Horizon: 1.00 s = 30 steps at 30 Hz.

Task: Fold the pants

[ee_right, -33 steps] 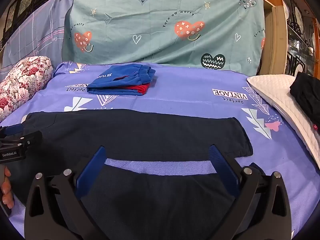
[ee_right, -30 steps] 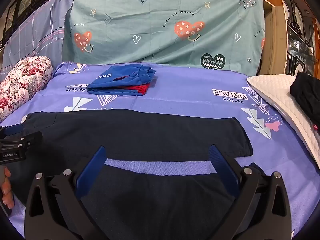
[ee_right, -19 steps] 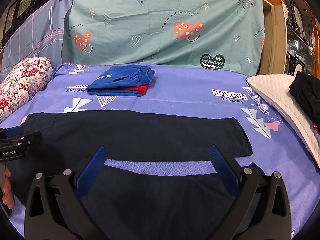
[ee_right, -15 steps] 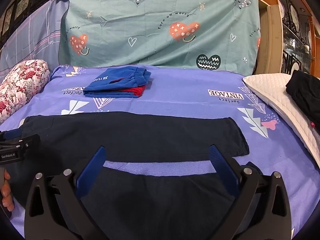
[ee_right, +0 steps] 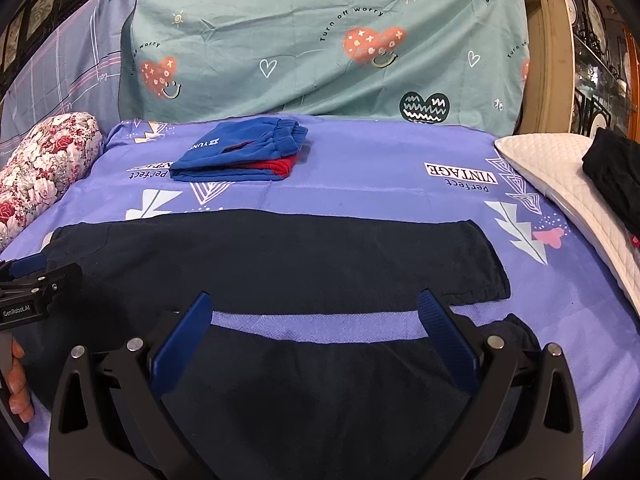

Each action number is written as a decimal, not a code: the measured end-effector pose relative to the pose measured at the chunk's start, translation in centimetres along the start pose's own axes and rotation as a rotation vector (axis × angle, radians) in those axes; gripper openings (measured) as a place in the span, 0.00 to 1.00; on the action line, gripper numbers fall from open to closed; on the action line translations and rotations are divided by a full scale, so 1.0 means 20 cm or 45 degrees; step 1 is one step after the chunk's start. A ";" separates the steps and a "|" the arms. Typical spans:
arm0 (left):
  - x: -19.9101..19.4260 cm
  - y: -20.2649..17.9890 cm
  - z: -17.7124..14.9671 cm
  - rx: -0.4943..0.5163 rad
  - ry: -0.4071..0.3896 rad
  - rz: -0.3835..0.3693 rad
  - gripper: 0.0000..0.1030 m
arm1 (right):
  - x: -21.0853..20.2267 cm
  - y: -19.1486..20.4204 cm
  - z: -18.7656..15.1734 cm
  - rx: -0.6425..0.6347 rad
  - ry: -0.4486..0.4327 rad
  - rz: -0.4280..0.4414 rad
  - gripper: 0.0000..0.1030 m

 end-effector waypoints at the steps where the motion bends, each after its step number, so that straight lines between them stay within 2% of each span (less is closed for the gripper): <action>1: 0.00 0.00 0.00 0.000 0.000 -0.001 0.98 | 0.00 0.00 0.00 -0.004 -0.001 -0.002 0.99; 30: 0.00 -0.01 -0.01 0.002 0.000 0.001 0.98 | 0.01 -0.02 -0.01 0.023 0.020 0.022 0.99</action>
Point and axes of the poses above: each gripper's, at about its wrist camera, not at the fingertips, and x roughly the way its jaws point, y to its left, z to its top, the point moved 3 cm from there along x, roughly the way its jaws point, and after that the axes turned 8 degrees about -x, right-handed, at the moved point
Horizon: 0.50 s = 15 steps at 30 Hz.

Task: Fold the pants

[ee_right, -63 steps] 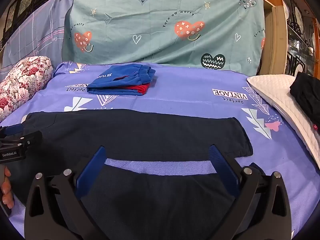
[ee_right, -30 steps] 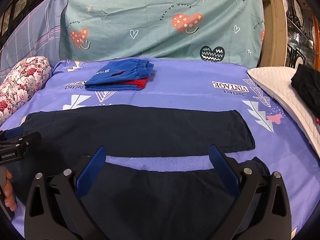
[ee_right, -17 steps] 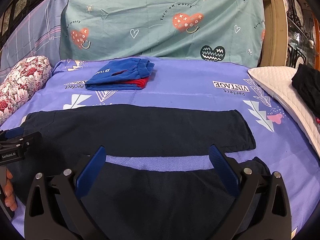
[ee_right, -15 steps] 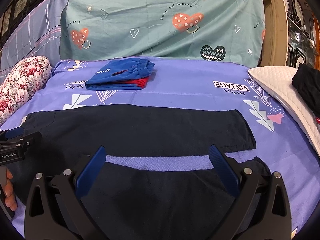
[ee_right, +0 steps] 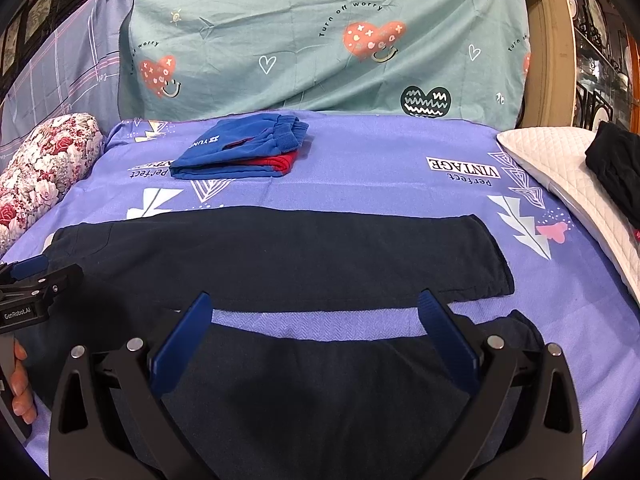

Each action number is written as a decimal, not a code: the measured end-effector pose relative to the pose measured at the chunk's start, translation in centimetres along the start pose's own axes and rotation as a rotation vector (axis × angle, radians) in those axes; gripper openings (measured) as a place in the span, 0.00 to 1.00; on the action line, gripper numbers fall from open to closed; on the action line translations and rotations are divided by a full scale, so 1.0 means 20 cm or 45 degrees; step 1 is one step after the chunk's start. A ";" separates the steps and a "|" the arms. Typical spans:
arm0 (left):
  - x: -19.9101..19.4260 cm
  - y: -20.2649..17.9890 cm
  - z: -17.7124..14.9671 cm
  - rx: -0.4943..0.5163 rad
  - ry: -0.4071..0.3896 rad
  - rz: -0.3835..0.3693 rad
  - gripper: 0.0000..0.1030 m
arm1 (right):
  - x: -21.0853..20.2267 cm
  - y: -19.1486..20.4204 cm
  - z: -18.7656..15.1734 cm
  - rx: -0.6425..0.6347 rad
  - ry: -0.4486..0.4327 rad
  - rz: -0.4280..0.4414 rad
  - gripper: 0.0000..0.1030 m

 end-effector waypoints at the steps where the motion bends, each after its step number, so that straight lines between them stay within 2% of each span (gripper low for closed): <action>1: 0.00 0.00 0.00 0.000 0.000 0.000 0.98 | 0.00 0.00 0.00 0.001 0.000 0.001 0.99; 15: 0.00 0.00 0.00 0.000 0.001 0.000 0.98 | 0.00 -0.01 0.00 0.007 0.006 0.004 0.99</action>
Point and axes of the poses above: each gripper's, at about its wrist camera, not at the fingertips, and x roughly the way its jaws point, y to its left, z to its top, the point moved 3 cm from there along x, roughly the way its jaws point, and after that the axes turned 8 degrees about -x, right-handed, at the moved point
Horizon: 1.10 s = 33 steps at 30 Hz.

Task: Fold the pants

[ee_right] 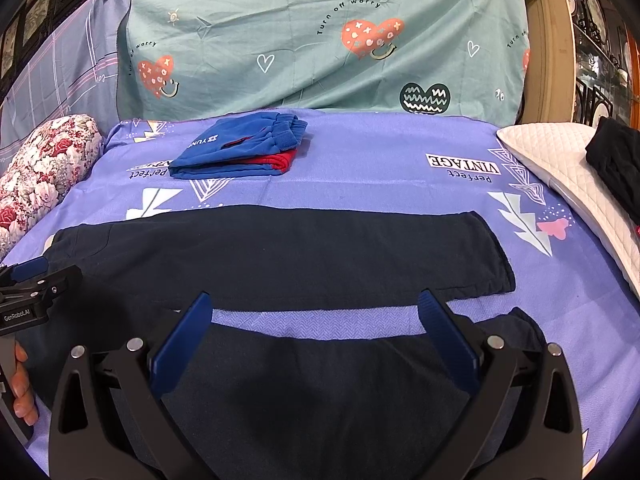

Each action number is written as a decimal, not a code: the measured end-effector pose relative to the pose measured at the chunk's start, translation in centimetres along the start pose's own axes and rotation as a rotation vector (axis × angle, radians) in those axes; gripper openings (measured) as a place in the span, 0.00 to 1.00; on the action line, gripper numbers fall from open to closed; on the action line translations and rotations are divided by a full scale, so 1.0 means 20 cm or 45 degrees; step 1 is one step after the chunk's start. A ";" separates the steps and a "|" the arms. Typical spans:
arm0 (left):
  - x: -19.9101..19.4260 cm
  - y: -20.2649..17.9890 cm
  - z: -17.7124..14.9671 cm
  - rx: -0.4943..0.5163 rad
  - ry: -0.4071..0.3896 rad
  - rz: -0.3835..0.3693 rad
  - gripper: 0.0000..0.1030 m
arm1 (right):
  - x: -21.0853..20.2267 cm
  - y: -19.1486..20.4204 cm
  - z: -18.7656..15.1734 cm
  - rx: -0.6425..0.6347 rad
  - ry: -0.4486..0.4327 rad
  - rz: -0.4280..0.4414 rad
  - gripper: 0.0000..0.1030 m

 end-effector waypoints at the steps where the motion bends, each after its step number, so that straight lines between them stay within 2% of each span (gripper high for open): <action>1: 0.00 0.00 0.00 0.000 0.000 0.000 0.98 | 0.00 0.00 0.00 0.000 0.000 0.000 0.99; 17: -0.01 0.00 0.00 -0.011 0.002 0.002 0.98 | 0.00 0.00 0.00 0.004 0.001 0.000 0.99; 19: -0.08 0.05 0.02 -0.059 -0.036 -0.062 0.98 | 0.00 -0.01 0.00 0.013 0.001 0.003 0.99; 21: -0.16 0.13 0.06 -0.091 -0.057 -0.119 0.98 | 0.00 -0.02 0.00 0.022 0.010 0.007 0.99; 24: -0.19 0.31 0.17 -0.065 -0.010 -0.025 0.98 | 0.02 -0.02 -0.01 0.029 0.026 0.018 0.99; 28: -0.05 0.68 0.34 -0.068 0.128 0.176 0.98 | 0.03 -0.01 -0.01 0.018 0.043 0.035 0.99; 31: 0.07 0.95 0.43 -0.190 0.200 0.188 0.98 | 0.03 0.00 -0.01 0.004 0.049 0.035 0.99; 33: 0.16 1.04 0.45 -0.227 0.251 0.189 0.97 | 0.04 0.00 -0.01 0.003 0.067 0.036 0.99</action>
Point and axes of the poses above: each gripper's, at about its wrist camera, not at the fingertips, and x roughly the way its jaws point, y to its left, z to its top, the point moved 3 cm from there along x, roughly the way its jaws point, and after that the axes turned 8 degrees about -x, right-handed, at the moved point
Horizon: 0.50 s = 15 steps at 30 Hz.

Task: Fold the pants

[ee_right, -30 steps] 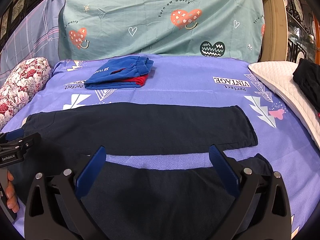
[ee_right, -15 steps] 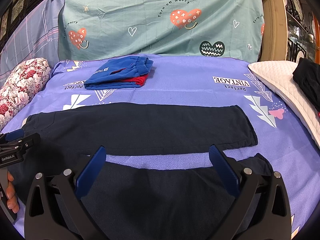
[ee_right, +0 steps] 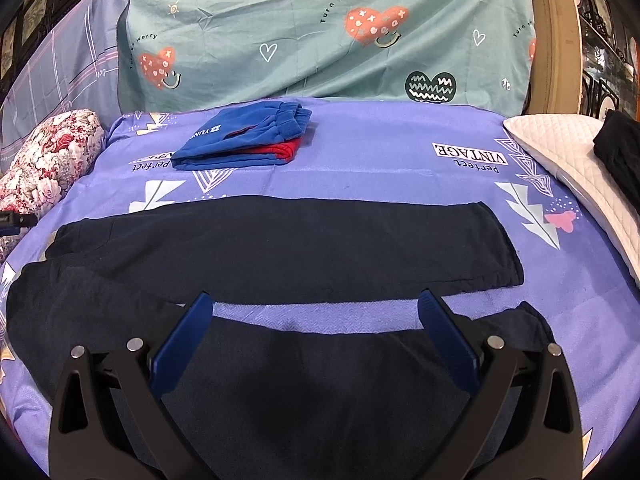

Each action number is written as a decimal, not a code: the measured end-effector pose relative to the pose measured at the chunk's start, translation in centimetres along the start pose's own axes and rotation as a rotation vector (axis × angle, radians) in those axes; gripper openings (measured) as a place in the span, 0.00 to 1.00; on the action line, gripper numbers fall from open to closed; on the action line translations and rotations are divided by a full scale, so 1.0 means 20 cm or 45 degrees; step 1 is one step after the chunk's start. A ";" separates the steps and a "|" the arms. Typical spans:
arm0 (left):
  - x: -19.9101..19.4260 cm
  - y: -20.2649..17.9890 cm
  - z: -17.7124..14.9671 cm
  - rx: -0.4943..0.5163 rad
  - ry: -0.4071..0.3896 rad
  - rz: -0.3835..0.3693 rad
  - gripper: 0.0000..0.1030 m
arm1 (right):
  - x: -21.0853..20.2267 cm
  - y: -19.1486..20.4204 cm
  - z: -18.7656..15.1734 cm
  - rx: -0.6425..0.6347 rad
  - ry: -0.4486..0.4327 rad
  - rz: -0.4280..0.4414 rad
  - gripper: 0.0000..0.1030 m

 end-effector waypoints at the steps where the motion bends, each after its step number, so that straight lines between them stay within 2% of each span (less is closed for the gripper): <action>1: 0.06 0.02 0.03 0.000 0.028 -0.001 0.97 | 0.01 0.00 0.00 0.002 0.013 0.003 0.99; 4: 0.20 -0.01 0.04 0.080 0.094 -0.046 0.97 | 0.05 -0.02 -0.01 0.027 0.057 0.017 0.99; 7: 0.30 -0.05 0.03 0.163 0.152 -0.030 0.93 | 0.07 -0.05 -0.01 0.080 0.083 0.039 0.99; 8: 0.33 -0.06 0.03 0.177 0.171 -0.025 0.89 | 0.07 -0.06 -0.01 0.095 0.089 0.049 0.99; 10: 0.37 -0.08 0.01 0.180 0.219 -0.041 0.74 | 0.08 -0.06 -0.01 0.105 0.091 0.076 0.99; 11: 0.38 -0.10 0.00 0.190 0.237 -0.063 0.59 | 0.07 -0.05 -0.01 0.104 0.085 0.087 0.99; 12: 0.38 -0.12 -0.01 0.213 0.233 -0.057 0.53 | 0.05 -0.05 0.00 0.096 0.073 0.086 0.99; 15: 0.35 -0.19 -0.05 0.316 0.191 0.011 0.46 | -0.01 -0.11 0.04 0.078 0.066 0.077 0.99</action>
Point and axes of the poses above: each gripper's, at about its wrist camera, not at the fingertips, and x roughly the way its jaws point, y to its left, z to its top, the point moved 3 cm from there along x, roughly the way its jaws point, and after that the axes turned 8 degrees about -x, right-handed, at the moved point
